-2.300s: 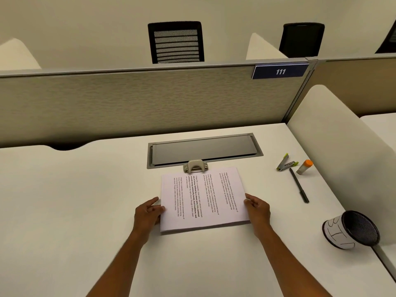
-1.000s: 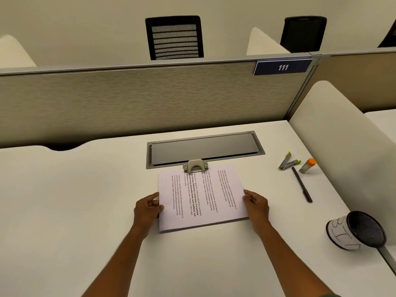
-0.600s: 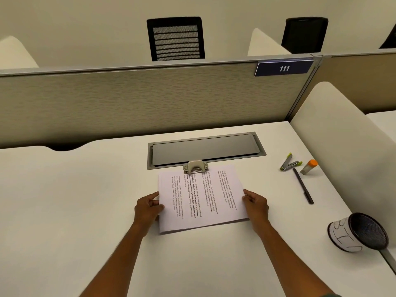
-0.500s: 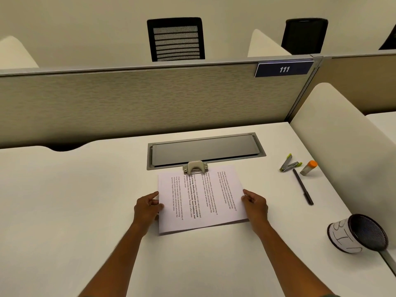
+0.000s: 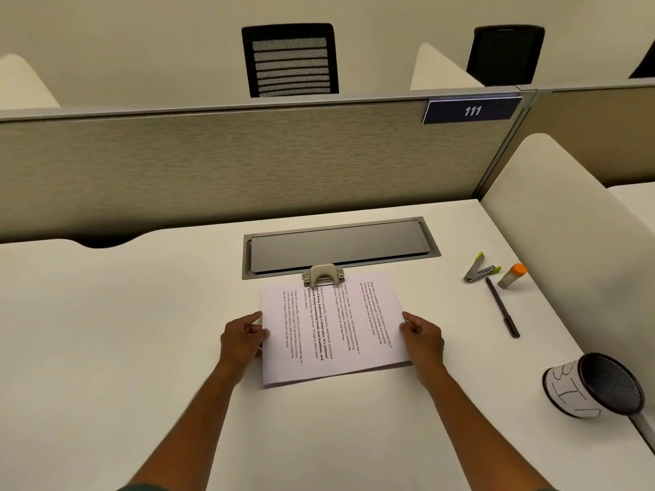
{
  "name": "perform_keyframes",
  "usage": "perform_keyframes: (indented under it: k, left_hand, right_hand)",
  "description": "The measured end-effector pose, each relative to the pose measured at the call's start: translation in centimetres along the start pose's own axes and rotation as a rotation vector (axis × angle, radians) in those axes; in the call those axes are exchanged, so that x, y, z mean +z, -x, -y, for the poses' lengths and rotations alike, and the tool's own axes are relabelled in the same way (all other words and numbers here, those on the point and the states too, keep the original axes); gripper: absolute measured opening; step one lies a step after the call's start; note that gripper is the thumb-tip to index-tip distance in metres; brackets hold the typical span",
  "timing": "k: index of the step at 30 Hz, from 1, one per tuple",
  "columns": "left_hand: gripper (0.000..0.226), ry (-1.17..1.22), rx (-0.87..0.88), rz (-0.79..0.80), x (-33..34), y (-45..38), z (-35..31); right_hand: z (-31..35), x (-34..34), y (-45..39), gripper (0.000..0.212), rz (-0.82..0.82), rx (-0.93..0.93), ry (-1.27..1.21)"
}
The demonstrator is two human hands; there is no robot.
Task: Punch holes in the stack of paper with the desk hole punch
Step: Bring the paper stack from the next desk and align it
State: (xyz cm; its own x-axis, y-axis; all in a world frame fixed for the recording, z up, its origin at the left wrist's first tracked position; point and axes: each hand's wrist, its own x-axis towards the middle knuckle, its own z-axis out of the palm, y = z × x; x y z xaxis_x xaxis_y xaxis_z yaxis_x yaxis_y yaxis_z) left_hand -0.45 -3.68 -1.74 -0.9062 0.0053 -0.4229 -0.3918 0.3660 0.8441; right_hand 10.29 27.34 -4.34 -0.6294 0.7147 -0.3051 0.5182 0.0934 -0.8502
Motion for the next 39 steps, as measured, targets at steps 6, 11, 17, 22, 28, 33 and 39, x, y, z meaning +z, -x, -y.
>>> perform_keyframes:
  k: [6, 11, 17, 22, 28, 33, 39]
  left_hand:
    - [0.048, -0.030, 0.001, -0.032, 0.1, -0.3, -0.2]
    - [0.047, -0.044, 0.012, -0.045, 0.1, -0.4, -0.2]
    - [0.046, -0.048, 0.035, -0.050, 0.1, -0.3, 0.0]
    - [0.046, -0.055, 0.050, -0.056, 0.0, -0.3, 0.2]
    - [0.047, -0.045, 0.056, -0.052, -0.1, -0.4, 0.3]
    - [0.046, -0.026, 0.054, -0.053, -0.2, -0.4, 0.4]
    - [0.045, -0.042, 0.062, -0.061, -0.2, -0.5, 0.5]
  right_hand:
    - [0.4, 0.0, 0.3, 0.035, -0.007, -0.008, 0.014]
    - [0.6, -0.1, 0.5, 0.034, -0.012, -0.014, 0.026]
    - [0.6, -0.1, 0.6, 0.034, -0.006, -0.017, 0.014]
    - [0.5, 0.1, 0.6, 0.034, -0.006, -0.019, 0.009]
    - [0.7, 0.1, 0.8, 0.033, -0.004, -0.028, 0.004]
    - [0.8, 0.1, 0.9, 0.033, 0.000, -0.032, 0.007]
    - [0.9, 0.1, 1.0, 0.032, -0.003, -0.035, 0.020]
